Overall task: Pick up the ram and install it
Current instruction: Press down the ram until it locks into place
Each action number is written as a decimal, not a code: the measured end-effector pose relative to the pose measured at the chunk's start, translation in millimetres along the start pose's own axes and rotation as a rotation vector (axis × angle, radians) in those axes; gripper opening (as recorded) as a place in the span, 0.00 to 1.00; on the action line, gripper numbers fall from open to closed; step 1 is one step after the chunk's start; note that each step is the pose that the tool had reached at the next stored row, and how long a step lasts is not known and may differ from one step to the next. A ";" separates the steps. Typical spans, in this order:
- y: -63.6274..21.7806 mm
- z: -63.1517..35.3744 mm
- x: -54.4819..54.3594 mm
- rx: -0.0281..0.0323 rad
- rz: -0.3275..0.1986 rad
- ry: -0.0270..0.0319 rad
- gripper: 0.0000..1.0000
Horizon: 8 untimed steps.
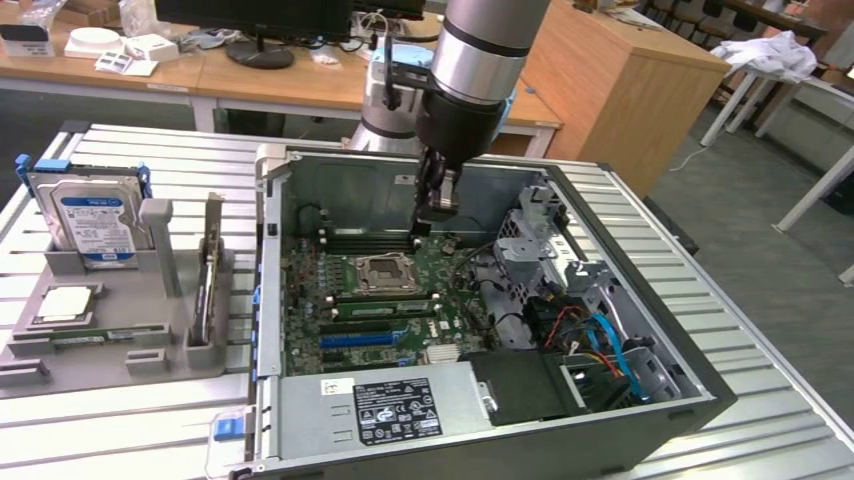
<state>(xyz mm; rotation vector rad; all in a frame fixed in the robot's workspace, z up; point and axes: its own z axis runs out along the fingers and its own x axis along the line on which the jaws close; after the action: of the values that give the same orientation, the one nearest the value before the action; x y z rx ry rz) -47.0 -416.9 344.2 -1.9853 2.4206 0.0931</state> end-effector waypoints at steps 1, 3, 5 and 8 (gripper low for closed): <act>0.0 0.0 0.0 0.0009 0.018 -0.0008 0.11; 0.0 0.0 0.0 0.0022 0.050 -0.0020 0.11; 0.0 0.0 0.0 0.0038 0.084 -0.0034 0.11; 0.0 0.1 0.0 0.0061 0.136 -0.0055 0.11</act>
<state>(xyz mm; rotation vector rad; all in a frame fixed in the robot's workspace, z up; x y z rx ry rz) -47.0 -416.8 344.1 -1.8139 2.5466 0.0918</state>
